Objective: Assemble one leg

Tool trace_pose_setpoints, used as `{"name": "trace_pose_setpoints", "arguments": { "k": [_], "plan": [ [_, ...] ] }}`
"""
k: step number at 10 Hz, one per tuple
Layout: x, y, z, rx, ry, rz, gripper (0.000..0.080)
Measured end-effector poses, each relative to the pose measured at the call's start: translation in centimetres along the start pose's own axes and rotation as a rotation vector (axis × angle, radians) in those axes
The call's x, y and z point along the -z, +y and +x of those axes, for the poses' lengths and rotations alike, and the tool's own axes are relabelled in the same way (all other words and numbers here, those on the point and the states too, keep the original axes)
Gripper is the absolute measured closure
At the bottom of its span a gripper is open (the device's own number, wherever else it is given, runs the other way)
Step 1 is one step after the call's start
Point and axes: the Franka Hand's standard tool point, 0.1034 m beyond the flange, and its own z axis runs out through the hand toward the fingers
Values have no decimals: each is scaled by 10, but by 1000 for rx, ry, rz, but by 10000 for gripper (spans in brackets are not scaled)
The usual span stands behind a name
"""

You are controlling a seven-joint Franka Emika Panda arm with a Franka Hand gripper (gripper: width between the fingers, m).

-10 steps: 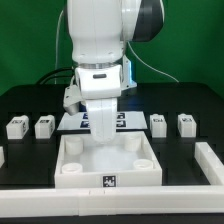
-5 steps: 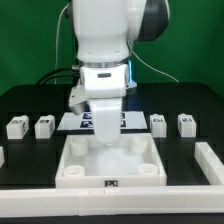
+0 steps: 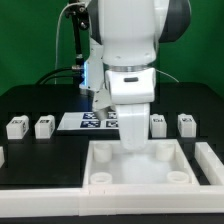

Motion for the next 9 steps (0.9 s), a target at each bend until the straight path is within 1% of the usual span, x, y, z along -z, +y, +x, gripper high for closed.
{"name": "trace_pose_setpoints", "arguments": {
  "k": [1, 3, 4, 6, 7, 8, 9],
  "plan": [
    [-1, 0, 9, 13, 2, 0, 735],
    [-2, 0, 17, 19, 7, 0, 735],
    [-2, 0, 20, 19, 10, -2, 735],
    [-2, 0, 20, 18, 11, -7, 735],
    [-2, 0, 19, 17, 11, -5, 656],
    [-3, -1, 19, 16, 11, -4, 656],
    [-3, -1, 18, 16, 11, -4, 461]
  ]
}}
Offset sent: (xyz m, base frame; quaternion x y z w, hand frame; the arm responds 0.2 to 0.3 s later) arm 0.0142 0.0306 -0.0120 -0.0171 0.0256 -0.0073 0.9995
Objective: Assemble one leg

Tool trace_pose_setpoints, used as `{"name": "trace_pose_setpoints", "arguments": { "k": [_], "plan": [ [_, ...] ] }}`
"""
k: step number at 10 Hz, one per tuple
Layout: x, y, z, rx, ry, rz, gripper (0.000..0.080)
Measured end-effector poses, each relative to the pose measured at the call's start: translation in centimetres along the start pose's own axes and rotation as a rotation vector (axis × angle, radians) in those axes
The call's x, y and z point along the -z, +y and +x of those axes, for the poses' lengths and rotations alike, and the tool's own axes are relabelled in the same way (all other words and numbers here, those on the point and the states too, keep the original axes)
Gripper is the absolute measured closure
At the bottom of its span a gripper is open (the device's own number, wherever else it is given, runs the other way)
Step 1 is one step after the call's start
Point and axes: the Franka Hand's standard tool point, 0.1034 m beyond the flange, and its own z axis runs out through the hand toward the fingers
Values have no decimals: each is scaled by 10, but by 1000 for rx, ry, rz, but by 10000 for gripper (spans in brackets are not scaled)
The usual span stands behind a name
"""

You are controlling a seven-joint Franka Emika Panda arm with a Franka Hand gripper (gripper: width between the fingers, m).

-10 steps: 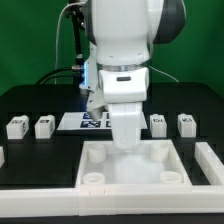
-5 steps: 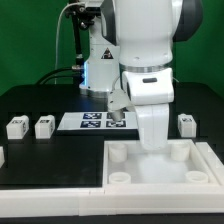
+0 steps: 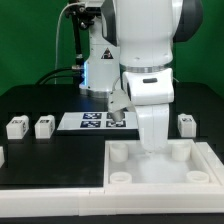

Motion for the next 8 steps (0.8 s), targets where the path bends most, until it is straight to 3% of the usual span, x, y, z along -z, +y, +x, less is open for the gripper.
{"name": "trace_pose_setpoints", "arguments": {
  "k": [2, 3, 4, 8],
  "plan": [
    [0, 0, -1, -1, 0, 0, 209],
    [0, 0, -1, -1, 0, 0, 209],
    [0, 0, -1, -2, 0, 1, 160],
    [0, 0, -2, -3, 0, 1, 150]
  ]
}}
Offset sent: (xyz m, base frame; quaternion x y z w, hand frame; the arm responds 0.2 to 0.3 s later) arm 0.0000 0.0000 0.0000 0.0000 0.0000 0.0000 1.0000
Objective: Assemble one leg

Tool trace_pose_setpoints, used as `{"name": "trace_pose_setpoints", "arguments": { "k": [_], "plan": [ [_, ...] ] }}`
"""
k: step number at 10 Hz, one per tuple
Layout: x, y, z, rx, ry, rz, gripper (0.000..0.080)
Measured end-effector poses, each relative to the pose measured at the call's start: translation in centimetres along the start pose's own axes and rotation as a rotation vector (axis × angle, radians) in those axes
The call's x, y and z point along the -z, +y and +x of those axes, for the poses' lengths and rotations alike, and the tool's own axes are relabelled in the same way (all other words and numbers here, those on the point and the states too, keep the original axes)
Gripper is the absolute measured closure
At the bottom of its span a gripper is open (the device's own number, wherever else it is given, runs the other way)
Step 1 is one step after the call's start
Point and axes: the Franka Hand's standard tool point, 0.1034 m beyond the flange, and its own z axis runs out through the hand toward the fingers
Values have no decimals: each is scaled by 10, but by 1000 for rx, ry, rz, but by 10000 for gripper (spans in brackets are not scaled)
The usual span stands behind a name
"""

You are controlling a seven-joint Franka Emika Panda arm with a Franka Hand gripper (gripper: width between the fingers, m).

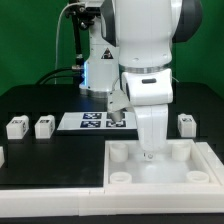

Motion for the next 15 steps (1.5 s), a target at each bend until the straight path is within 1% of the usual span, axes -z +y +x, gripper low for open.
{"name": "trace_pose_setpoints", "arguments": {
  "k": [1, 2, 3, 4, 5, 6, 7, 9, 10, 12, 14, 15],
  "plan": [
    [2, -1, -1, -14, -1, -5, 150],
    [10, -4, -2, -40, -3, -22, 150],
    [22, -9, 1, -110, -7, -36, 150],
    [39, -15, 12, -228, -11, -58, 150],
    [52, -20, 22, -240, -13, -75, 150],
    [56, -24, 33, -344, -8, -80, 150],
    [58, -26, 45, -511, 1, -85, 150],
    [62, -30, 73, -754, 20, -95, 150],
    [61, -32, 80, -880, 32, -93, 150],
    [60, -31, 79, -1032, 44, -86, 150],
    [59, -33, 82, -1195, 57, -74, 150],
    [53, -38, 91, -1393, 60, -54, 150]
  ]
}}
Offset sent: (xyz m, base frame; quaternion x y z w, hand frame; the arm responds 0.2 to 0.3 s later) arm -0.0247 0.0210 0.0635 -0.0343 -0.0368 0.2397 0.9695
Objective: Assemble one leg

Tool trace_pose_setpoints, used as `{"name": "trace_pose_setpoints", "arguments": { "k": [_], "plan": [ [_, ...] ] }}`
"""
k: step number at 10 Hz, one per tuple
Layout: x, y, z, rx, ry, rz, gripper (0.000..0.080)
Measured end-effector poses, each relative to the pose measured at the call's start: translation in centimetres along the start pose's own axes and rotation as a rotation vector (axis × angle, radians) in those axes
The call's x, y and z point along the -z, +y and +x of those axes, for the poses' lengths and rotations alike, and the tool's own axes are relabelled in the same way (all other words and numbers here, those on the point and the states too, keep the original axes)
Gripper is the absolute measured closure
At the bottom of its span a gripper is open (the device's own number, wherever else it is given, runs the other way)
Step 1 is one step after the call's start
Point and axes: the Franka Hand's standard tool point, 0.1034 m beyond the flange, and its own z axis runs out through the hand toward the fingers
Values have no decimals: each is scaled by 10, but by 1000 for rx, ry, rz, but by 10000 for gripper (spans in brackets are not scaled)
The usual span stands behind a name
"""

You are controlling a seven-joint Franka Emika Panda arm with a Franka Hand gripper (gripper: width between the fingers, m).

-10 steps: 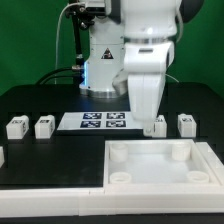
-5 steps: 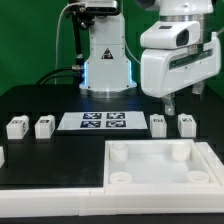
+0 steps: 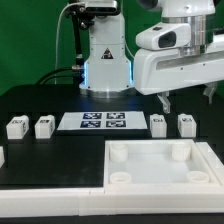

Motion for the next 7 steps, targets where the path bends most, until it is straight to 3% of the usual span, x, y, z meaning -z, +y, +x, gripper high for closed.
{"name": "trace_pose_setpoints", "arguments": {
  "k": [2, 5, 7],
  "plan": [
    [-6, -6, -4, -150, -1, 19, 150],
    [-5, -5, -7, -110, -59, 13, 150],
    [-5, -8, -20, -134, -292, 2, 150]
  ]
}}
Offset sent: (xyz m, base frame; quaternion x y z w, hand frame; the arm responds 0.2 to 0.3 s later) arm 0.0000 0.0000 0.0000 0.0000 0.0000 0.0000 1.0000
